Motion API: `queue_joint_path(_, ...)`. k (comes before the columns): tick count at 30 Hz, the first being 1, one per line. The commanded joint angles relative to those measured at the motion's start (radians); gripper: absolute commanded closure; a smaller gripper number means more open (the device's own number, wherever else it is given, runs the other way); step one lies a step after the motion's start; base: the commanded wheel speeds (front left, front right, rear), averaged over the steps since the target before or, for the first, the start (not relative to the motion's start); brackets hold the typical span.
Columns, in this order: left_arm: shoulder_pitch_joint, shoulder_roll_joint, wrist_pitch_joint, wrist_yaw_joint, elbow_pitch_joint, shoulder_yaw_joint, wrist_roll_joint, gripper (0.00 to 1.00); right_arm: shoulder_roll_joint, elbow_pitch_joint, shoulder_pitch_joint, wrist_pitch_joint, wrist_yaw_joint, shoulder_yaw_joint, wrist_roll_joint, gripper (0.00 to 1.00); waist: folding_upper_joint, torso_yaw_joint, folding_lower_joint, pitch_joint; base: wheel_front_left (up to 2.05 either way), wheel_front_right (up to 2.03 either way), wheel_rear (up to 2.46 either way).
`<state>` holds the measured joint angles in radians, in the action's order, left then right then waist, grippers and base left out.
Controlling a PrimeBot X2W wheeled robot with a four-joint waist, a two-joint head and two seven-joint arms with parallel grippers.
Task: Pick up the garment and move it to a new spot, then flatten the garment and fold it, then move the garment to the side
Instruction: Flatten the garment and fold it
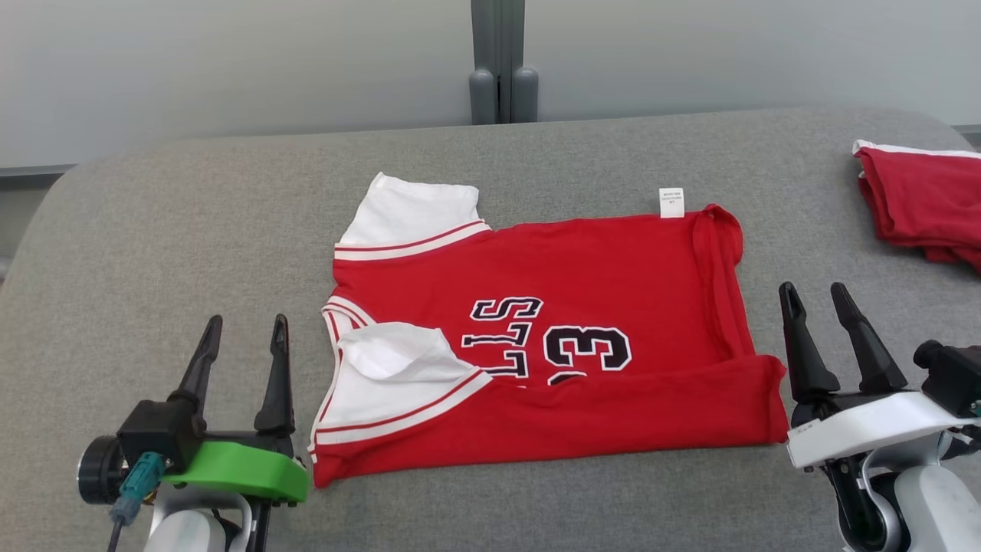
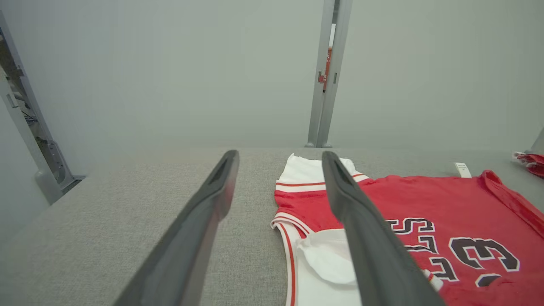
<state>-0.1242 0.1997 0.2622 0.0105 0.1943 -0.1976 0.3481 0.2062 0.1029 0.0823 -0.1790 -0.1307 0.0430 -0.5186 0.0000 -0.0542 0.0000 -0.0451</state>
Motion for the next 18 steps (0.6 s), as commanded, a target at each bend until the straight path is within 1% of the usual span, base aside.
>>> queue_joint_path(1,0.004,0.01,0.003,0.008,-0.015,0.008,-0.019,0.0,0.0,-0.011,0.003,-0.015,0.0,0.005,0.019,0.0,0.0,-0.005,0.0,0.007,0.0,0.0,0.0)
queue_joint_path(6,0.034,0.035,0.003,0.014,-0.051,0.031,-0.043,0.0,0.0,-0.04,-0.02,-0.05,0.0,0.018,0.066,0.0,0.0,-0.016,0.0,0.021,0.0,0.0,0.0)
queue_joint_path(10,0.068,0.049,0.003,0.007,-0.079,0.045,-0.051,0.0,0.001,-0.065,-0.05,-0.064,0.0,0.012,0.09,0.0,0.0,-0.024,0.0,0.032,0.0,0.0,0.0)
queue_joint_path(13,0.098,0.055,0.003,0.0,-0.087,0.051,-0.045,0.0,0.005,-0.073,-0.084,-0.069,0.0,0.001,0.118,0.0,0.0,-0.032,0.0,0.044,0.0,0.0,0.0)
queue_joint_path(18,0.131,0.055,-0.004,-0.001,-0.083,0.055,-0.023,0.0,-0.008,-0.078,-0.13,-0.07,0.0,-0.017,0.134,0.0,0.0,-0.038,0.0,0.059,0.0,0.0,0.0)
